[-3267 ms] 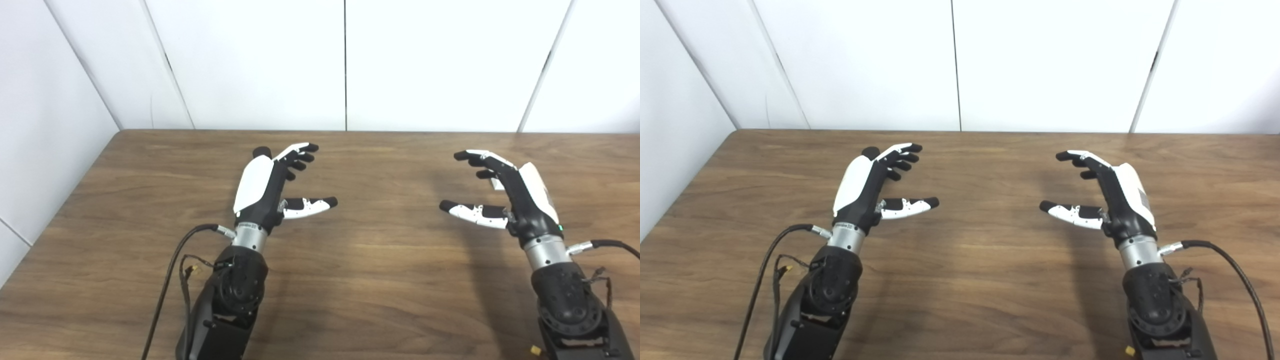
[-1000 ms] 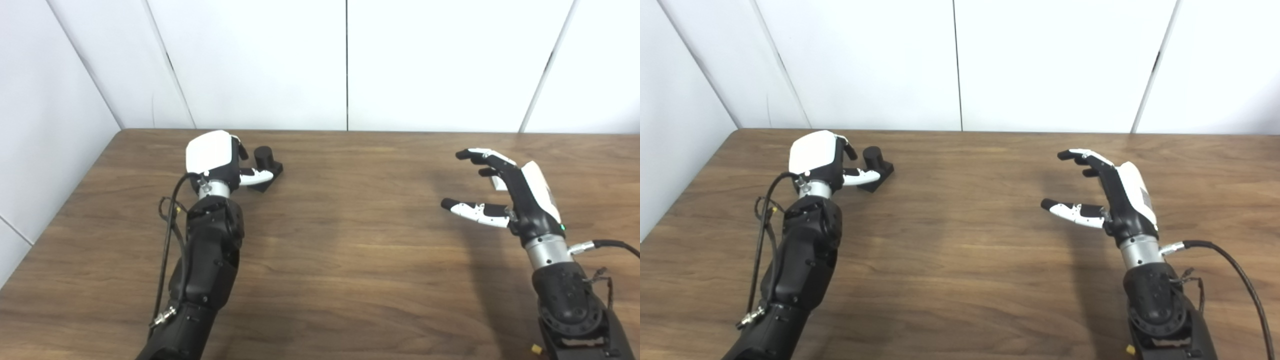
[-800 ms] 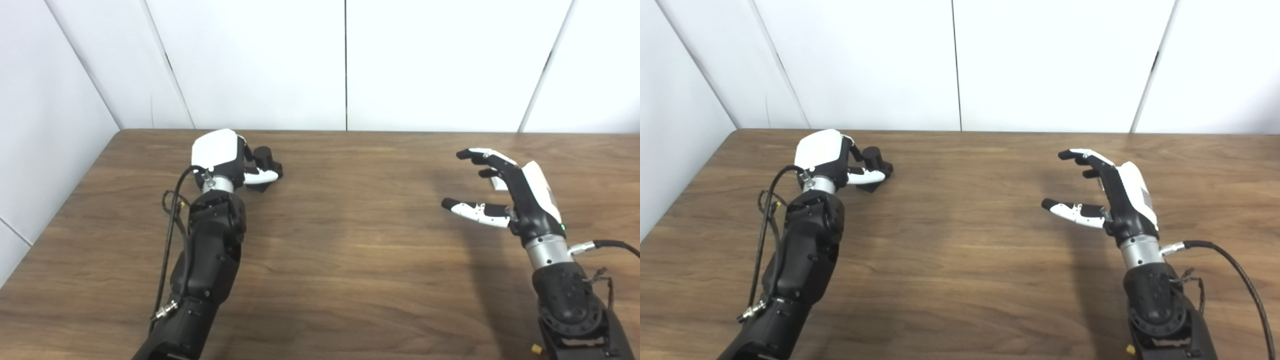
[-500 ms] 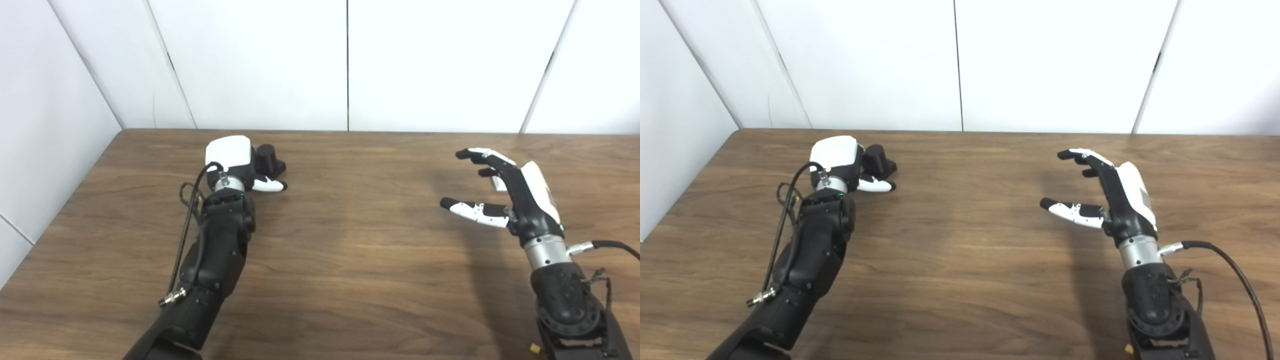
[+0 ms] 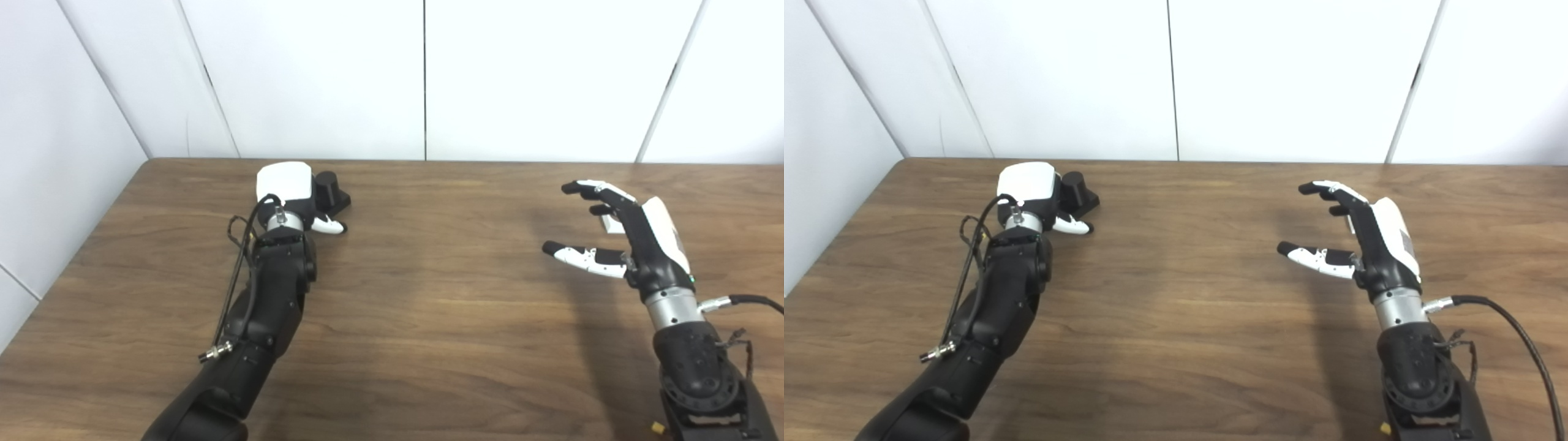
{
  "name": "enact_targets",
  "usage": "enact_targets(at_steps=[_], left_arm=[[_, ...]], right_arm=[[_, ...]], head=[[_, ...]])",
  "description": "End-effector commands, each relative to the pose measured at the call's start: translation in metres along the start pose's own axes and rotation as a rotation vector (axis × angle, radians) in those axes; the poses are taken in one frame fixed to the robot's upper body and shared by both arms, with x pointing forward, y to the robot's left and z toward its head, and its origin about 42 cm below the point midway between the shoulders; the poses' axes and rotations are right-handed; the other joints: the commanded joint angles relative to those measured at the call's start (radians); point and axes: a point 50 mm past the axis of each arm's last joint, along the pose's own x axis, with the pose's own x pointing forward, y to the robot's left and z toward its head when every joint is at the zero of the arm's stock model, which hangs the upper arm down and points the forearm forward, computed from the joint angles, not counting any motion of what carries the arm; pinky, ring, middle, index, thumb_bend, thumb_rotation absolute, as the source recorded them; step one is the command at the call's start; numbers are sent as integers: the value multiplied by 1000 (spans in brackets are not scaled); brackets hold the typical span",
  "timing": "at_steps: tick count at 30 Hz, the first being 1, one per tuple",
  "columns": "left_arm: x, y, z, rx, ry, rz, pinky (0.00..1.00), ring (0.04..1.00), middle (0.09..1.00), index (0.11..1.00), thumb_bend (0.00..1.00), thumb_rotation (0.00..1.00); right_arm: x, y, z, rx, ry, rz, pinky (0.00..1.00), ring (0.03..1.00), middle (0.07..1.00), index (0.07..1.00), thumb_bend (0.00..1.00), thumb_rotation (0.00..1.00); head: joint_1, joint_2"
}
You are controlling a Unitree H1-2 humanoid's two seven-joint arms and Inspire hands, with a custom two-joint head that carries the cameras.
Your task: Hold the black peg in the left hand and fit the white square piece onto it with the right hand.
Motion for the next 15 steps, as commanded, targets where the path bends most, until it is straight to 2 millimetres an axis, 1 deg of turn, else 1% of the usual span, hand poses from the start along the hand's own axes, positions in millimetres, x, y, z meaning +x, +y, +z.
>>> enact_targets(at_steps=[1, 3, 5, 11, 15], left_arm=[[6, 8, -5, 15, 9, 9, 723, 838, 830, 623, 849, 441], [5, 8, -6, 8, 4, 12, 726, 843, 835, 631, 847, 439], [4, 8, -6, -2, -5, 18, 719, 845, 834, 625, 824, 400], [3, 6, -6, -31, -18, 69, 695, 823, 812, 563, 802, 367], [1, 6, -8, -50, -27, 83, 695, 824, 811, 553, 790, 360]], right_arm=[[11, -15, 17, -6, -78, -56, 733, 810, 812, 725, 711, 212], [11, -16, 16, -5, -80, -58, 735, 809, 811, 723, 713, 209], [11, -17, 16, -4, -80, -58, 739, 809, 809, 721, 714, 208], [12, -17, 16, -9, -76, -58, 732, 808, 806, 719, 715, 197], [13, -16, 16, -9, -79, -57, 728, 804, 804, 718, 715, 196]], head=[[-3, 4], [-3, 4], [-4, 6], [0, 1], [0, 1]])
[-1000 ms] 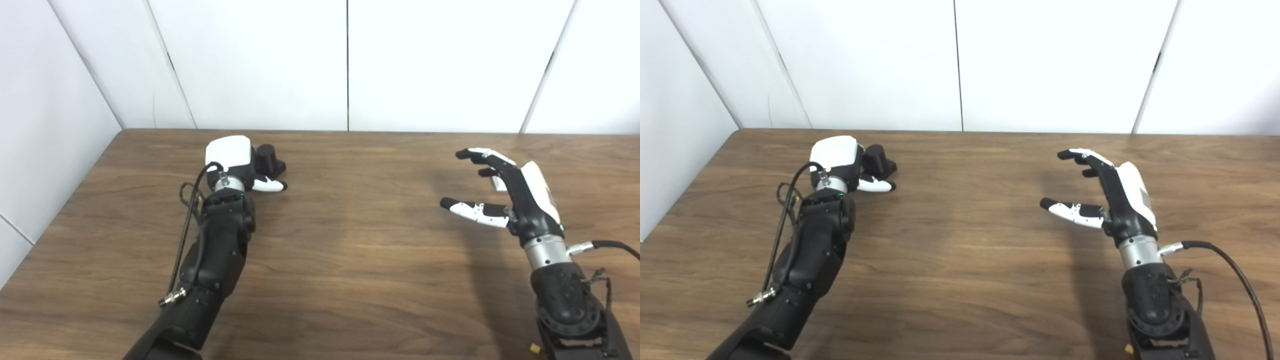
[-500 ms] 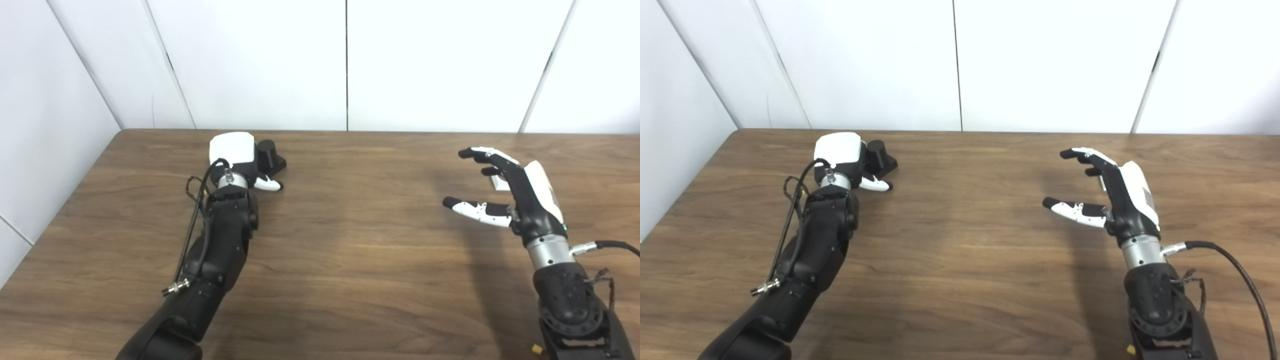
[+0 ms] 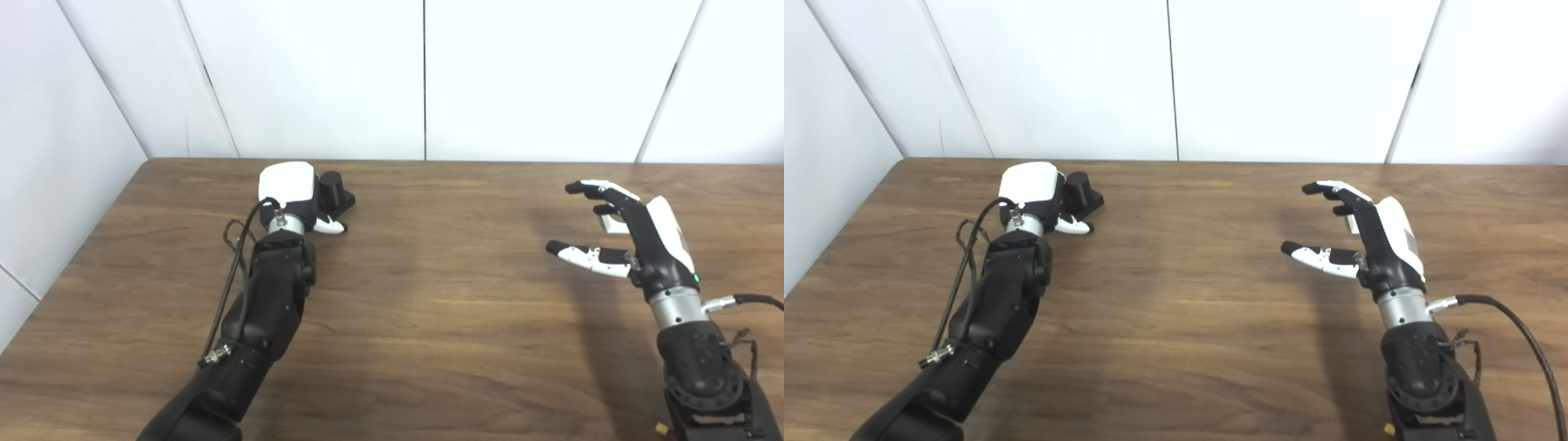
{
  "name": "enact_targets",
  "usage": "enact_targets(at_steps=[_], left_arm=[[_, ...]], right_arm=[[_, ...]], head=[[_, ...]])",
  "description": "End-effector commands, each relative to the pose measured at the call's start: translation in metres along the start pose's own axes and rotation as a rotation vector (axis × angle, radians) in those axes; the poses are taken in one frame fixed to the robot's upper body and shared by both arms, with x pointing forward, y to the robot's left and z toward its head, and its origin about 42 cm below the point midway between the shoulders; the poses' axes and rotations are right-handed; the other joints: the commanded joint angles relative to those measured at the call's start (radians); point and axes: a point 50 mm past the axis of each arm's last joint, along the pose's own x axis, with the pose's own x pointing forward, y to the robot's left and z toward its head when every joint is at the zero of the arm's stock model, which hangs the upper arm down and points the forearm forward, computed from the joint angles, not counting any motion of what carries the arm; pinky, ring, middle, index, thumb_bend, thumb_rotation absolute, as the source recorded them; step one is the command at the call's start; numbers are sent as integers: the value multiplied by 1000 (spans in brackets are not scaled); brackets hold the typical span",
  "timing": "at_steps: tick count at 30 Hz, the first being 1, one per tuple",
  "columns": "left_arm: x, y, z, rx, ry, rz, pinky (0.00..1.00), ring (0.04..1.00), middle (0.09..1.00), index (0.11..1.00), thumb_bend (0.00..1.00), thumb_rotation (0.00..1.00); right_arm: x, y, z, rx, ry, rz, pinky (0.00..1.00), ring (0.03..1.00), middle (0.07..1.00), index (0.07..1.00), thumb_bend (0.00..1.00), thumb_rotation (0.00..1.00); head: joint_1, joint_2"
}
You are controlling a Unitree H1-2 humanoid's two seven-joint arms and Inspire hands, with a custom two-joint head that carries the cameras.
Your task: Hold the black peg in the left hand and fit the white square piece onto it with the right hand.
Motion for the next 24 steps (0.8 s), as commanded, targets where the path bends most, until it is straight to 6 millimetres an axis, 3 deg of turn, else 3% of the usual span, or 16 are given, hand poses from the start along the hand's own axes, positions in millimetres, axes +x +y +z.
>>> enact_targets(at_steps=[1, 3, 4, 5, 7, 24], left_arm=[[3, 10, -7, -10, 6, 48, 695, 824, 810, 548, 788, 355], [-1, 10, -8, -37, 0, 66, 688, 800, 794, 525, 794, 300], [-2, 10, -8, -44, -3, 71, 686, 794, 792, 507, 659, 195], [-3, 10, -8, -56, -6, 77, 685, 790, 791, 498, 591, 141], [-5, 9, -9, -76, -17, 97, 673, 773, 778, 487, 536, 88], [-15, 1, -7, -158, -58, 97, 667, 754, 772, 484, 524, 64]], right_arm=[[13, -12, 17, -2, -82, -53, 727, 804, 803, 718, 715, 196], [13, -12, 18, 0, -82, -52, 727, 804, 805, 717, 716, 195], [13, -12, 19, 1, -81, -52, 728, 804, 806, 717, 715, 195], [13, -12, 19, 3, -82, -51, 729, 804, 807, 717, 715, 195], [13, -12, 19, 5, -83, -52, 736, 806, 806, 717, 713, 185], [10, -16, 17, -6, -76, -47, 741, 812, 812, 724, 711, 218]], head=[[2, 1], [1, 1], [1, 1], [0, 2], [-2, 4], [-1, 11]])
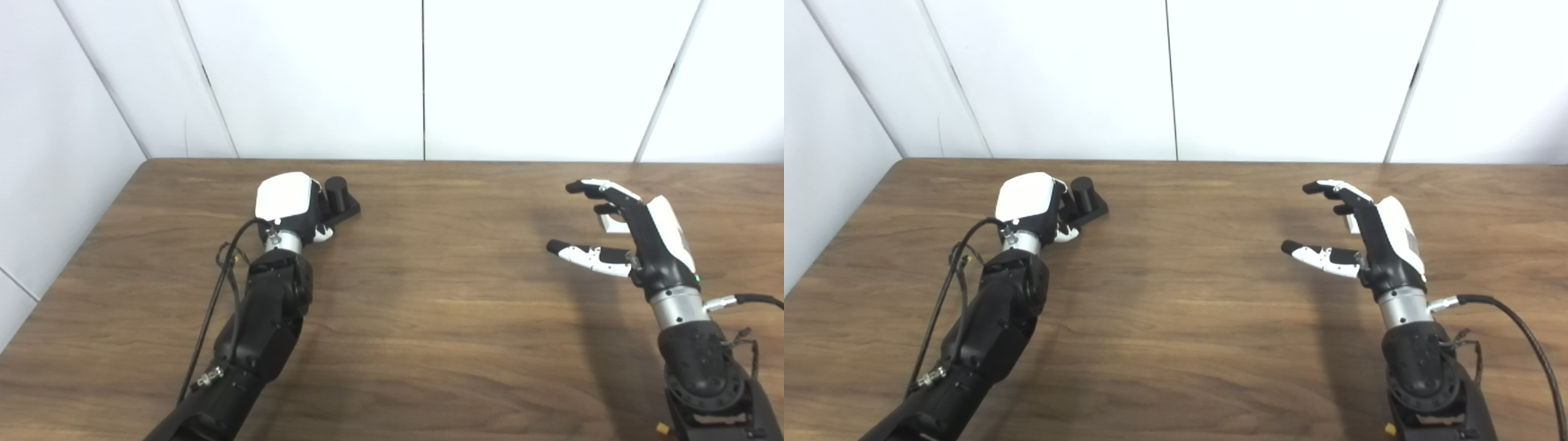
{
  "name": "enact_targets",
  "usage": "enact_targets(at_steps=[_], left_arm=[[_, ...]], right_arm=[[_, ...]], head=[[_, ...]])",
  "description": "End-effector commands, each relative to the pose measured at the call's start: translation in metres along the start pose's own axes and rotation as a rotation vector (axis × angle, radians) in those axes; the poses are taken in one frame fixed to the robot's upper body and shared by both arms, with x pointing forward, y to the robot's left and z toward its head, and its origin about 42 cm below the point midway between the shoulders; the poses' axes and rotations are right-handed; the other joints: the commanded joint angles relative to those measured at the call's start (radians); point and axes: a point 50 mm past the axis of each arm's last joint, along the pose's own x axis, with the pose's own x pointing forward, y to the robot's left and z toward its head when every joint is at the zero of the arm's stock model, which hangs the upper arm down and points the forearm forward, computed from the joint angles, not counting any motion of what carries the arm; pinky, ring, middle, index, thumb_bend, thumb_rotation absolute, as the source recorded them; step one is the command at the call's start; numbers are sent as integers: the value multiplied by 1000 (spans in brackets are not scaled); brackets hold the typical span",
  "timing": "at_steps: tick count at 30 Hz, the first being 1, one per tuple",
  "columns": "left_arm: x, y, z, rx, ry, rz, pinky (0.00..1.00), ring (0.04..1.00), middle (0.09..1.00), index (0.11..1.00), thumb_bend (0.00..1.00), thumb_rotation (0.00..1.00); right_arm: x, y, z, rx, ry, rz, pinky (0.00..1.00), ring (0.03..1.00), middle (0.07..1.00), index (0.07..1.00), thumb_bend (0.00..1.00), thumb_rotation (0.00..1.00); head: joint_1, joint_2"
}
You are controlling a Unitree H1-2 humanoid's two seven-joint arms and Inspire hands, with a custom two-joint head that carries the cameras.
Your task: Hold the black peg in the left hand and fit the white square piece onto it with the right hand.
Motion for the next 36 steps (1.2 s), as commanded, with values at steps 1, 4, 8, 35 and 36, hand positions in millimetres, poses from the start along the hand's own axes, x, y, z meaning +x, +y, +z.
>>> enact_targets(at_steps=[1, 4, 8, 35, 36], left_arm=[[4, 13, 0, -11, -24, 43, 672, 759, 772, 484, 524, 64], [2, 11, -1, -29, -39, 42, 678, 765, 772, 484, 524, 63], [-2, 9, -2, -70, -74, 25, 672, 770, 775, 484, 523, 61], [-44, 15, 28, -99, -328, -3, 735, 802, 792, 486, 522, 69], [-45, 16, 29, -105, -334, -5, 737, 803, 793, 486, 522, 69]], right_arm=[[11, -15, 16, -10, -73, -48, 738, 809, 809, 722, 714, 221], [12, -16, 16, -14, -78, -53, 737, 808, 804, 717, 717, 220], [13, -17, 16, -5, -80, -53, 737, 807, 803, 714, 715, 206], [17, -18, 20, 1, -83, -56, 724, 794, 809, 719, 713, 185], [18, -18, 21, 1, -85, -57, 722, 794, 809, 718, 714, 186]], head=[[0, 1], [-2, 0], [-4, 0], [-44, 2], [-45, 2]])
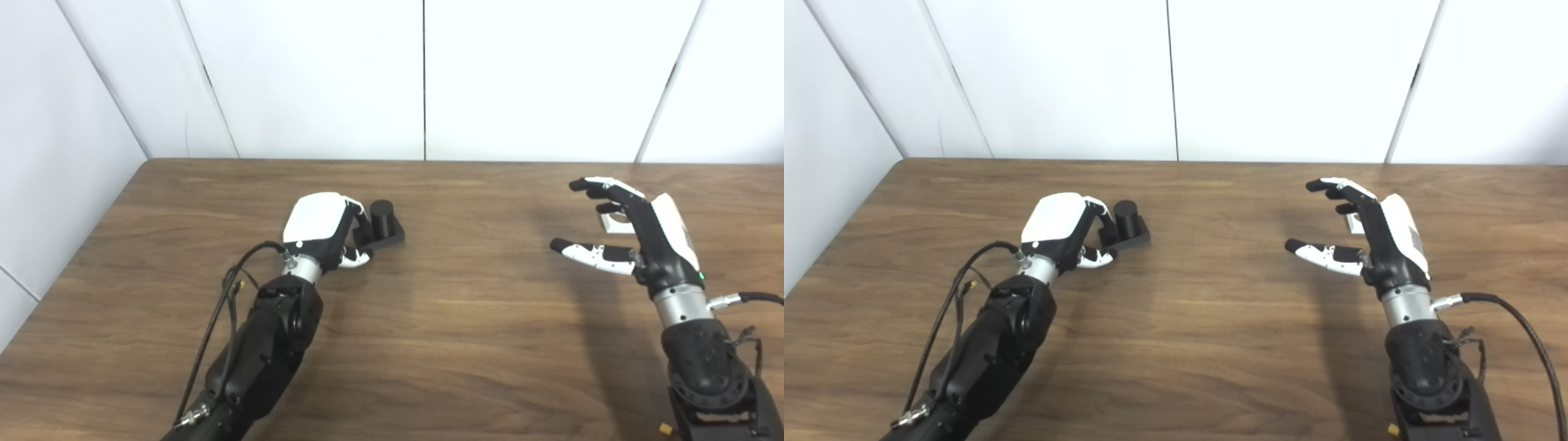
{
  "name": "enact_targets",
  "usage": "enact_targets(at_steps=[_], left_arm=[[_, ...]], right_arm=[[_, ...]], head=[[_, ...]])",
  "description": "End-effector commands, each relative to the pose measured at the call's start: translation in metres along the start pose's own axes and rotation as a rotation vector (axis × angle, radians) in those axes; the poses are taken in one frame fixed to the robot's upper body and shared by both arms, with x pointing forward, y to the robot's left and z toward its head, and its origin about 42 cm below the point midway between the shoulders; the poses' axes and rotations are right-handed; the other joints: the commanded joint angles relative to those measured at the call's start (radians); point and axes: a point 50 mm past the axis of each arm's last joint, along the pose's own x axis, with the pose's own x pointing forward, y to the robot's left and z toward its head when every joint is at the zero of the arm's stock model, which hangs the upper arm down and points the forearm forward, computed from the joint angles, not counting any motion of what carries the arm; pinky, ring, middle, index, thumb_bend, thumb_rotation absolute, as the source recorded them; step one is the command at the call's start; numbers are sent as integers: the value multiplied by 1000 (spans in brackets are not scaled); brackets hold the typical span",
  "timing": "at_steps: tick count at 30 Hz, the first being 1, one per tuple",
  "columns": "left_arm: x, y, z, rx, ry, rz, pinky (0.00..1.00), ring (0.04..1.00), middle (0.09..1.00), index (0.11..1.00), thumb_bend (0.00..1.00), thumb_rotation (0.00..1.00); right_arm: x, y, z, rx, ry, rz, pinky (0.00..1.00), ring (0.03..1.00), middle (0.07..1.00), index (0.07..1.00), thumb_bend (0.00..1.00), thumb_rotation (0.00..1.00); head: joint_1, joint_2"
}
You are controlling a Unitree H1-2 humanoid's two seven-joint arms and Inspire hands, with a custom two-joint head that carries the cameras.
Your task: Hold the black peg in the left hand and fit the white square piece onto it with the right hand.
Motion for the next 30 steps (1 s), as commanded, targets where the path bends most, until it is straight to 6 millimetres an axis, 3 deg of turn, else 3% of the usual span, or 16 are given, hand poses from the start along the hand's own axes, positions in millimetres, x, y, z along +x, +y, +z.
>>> enact_targets(at_steps=[1, 21, 30], left_arm=[[2, 20, 8, 2, -62, 59, 738, 804, 793, 486, 522, 69], [-25, 18, 46, -55, -243, 47, 728, 795, 792, 486, 522, 69], [-23, 19, 43, -59, -244, 75, 720, 799, 795, 485, 521, 67]], right_arm=[[16, -14, 21, -1, -87, -49, 720, 793, 808, 718, 714, 187], [17, -17, 22, -25, -78, -62, 729, 809, 813, 725, 710, 243], [16, -16, 23, -22, -72, -64, 729, 808, 812, 724, 713, 245]], head=[[-3, 1], [-37, 2], [-35, 0]])
